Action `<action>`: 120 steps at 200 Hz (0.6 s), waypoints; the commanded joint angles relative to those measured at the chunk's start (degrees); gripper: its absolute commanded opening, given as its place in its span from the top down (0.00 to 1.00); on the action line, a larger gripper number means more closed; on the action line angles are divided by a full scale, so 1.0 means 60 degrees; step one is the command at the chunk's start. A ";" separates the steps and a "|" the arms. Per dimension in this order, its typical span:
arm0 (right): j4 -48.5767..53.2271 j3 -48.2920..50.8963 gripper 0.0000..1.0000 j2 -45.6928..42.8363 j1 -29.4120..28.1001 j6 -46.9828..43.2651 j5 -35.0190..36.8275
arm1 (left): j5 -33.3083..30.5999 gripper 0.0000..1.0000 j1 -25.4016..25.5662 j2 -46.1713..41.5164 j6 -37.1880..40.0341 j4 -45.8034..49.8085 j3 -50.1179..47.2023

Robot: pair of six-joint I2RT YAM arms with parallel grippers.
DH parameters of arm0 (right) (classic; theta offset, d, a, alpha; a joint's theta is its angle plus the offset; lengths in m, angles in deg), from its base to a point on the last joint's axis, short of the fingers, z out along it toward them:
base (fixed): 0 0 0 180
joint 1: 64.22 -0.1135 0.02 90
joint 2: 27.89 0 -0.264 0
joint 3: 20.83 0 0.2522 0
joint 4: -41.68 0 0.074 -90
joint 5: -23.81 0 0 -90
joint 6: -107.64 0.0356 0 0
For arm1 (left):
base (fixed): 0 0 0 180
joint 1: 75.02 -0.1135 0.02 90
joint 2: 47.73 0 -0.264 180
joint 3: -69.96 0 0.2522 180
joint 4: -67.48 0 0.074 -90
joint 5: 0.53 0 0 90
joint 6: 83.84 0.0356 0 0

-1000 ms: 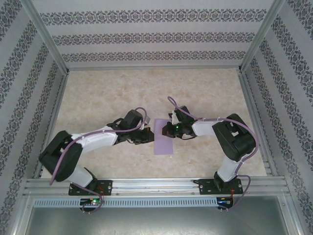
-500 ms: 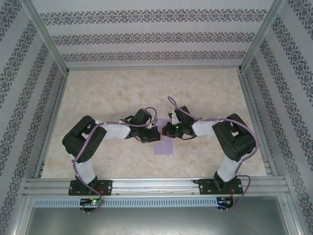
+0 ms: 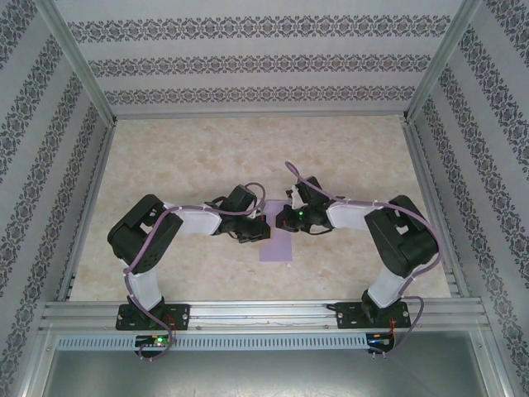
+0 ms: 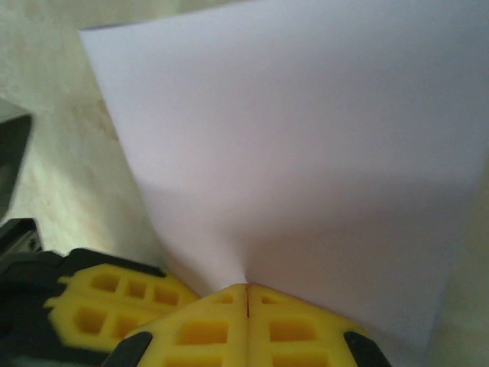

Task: Fold a paper plane with a square sheet of paper (fold left side to right side)
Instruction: Hold the square sheet of paper at the center of the table.

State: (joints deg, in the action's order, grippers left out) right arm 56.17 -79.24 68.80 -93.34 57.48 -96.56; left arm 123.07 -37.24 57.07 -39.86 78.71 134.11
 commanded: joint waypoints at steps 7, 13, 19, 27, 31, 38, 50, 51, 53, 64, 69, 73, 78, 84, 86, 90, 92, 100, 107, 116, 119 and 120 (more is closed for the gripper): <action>0.0792 -0.0036 1.00 -0.1177 -0.0024 -0.0326 0.0326 | -0.0574 0.97 0.0276 0.0153 -0.0393 0.0425 -0.0407; 0.0870 0.0075 1.00 -0.1402 -0.0006 -0.0326 0.0365 | -0.0590 0.97 0.0302 0.0156 -0.0451 0.0389 -0.0402; 0.0964 0.0219 1.00 -0.1631 -0.0019 -0.0312 0.0386 | -0.0616 0.97 0.0331 0.0157 -0.0498 0.0357 -0.0402; 0.1035 0.0439 1.00 -0.1931 -0.0023 -0.0258 0.0403 | -0.0642 0.97 0.0366 0.0152 -0.0558 0.0332 -0.0405; 0.1035 0.0556 1.00 -0.2092 -0.0030 -0.0221 0.0403 | -0.0653 0.97 0.0389 0.0154 -0.0571 0.0321 -0.0402; 0.1039 0.0783 1.00 -0.2339 -0.0046 -0.0135 0.0379 | -0.0686 0.97 0.0410 0.0149 -0.0618 0.0322 -0.0402; 0.0990 0.1142 1.00 -0.2694 -0.0093 0.0039 0.0279 | -0.0723 0.97 0.0440 0.0144 -0.0661 0.0296 -0.0415; 0.0983 0.1156 1.00 -0.2717 -0.0095 0.0054 0.0268 | -0.0716 0.97 0.0441 0.0143 -0.0670 0.0292 -0.0415; 0.0967 0.1226 1.00 -0.2745 -0.0108 0.0084 0.0245 | -0.0732 0.97 0.0449 0.0135 -0.0666 0.0297 -0.0404; 0.0869 0.1504 1.00 -0.2921 -0.0175 0.0246 0.0136 | -0.0761 0.97 0.0470 0.0148 -0.0680 0.0301 -0.0414; 0.0783 0.1614 1.00 -0.2951 -0.0219 0.0319 0.0092 | -0.0770 0.97 0.0471 0.0154 -0.0699 0.0297 -0.0412; 0.0704 0.1692 1.00 -0.2967 -0.0248 0.0374 0.0069 | -0.0781 0.97 0.0485 0.0153 -0.0697 0.0289 -0.0411; 0.0617 0.1786 1.00 -0.2960 -0.0303 0.0433 0.0049 | -0.0792 0.97 0.0489 0.0155 -0.0704 0.0303 -0.0401; 0.0489 0.1874 1.00 -0.2932 -0.0359 0.0510 0.0017 | -0.0810 0.97 0.0506 0.0144 -0.0716 0.0295 -0.0404; 0.0445 0.1892 1.00 -0.2916 -0.0390 0.0539 0.0021 | -0.0814 0.97 0.0502 0.0150 -0.0729 0.0290 -0.0401; 0.0360 0.1937 1.00 -0.2877 -0.0428 0.0582 0.0009 | -0.0825 0.97 0.0514 0.0147 -0.0724 0.0289 -0.0410; 0.0321 0.1956 1.00 -0.2848 -0.0451 0.0597 0.0008 | -0.0822 0.97 0.0515 0.0143 -0.0731 0.0285 -0.0406; 0.0137 0.2005 1.00 -0.2738 -0.0530 0.0687 0.0008 | -0.0839 0.97 0.0525 0.0151 -0.0753 0.0270 -0.0405; 0.0027 0.2017 1.00 -0.2603 -0.0612 0.0737 0.0008 | -0.0846 0.97 0.0530 0.0150 -0.0764 0.0253 -0.0393; -0.0104 0.1999 1.00 -0.2420 -0.0700 0.0770 0.0022 | -0.0845 0.97 0.0544 0.0160 -0.0781 0.0256 -0.0382; -0.0127 0.1992 1.00 -0.2350 -0.0718 0.0782 0.0035 | -0.0850 0.97 0.0544 0.0168 -0.0782 0.0252 -0.0385; -0.0139 0.1992 1.00 -0.2333 -0.0730 0.0792 0.0036 | -0.0860 0.97 0.0544 0.0170 -0.0782 0.0256 -0.0378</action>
State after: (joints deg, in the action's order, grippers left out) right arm 58.86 -67.63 52.45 -96.45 60.21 -95.80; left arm 120.62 -35.25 56.89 -43.64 77.03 133.79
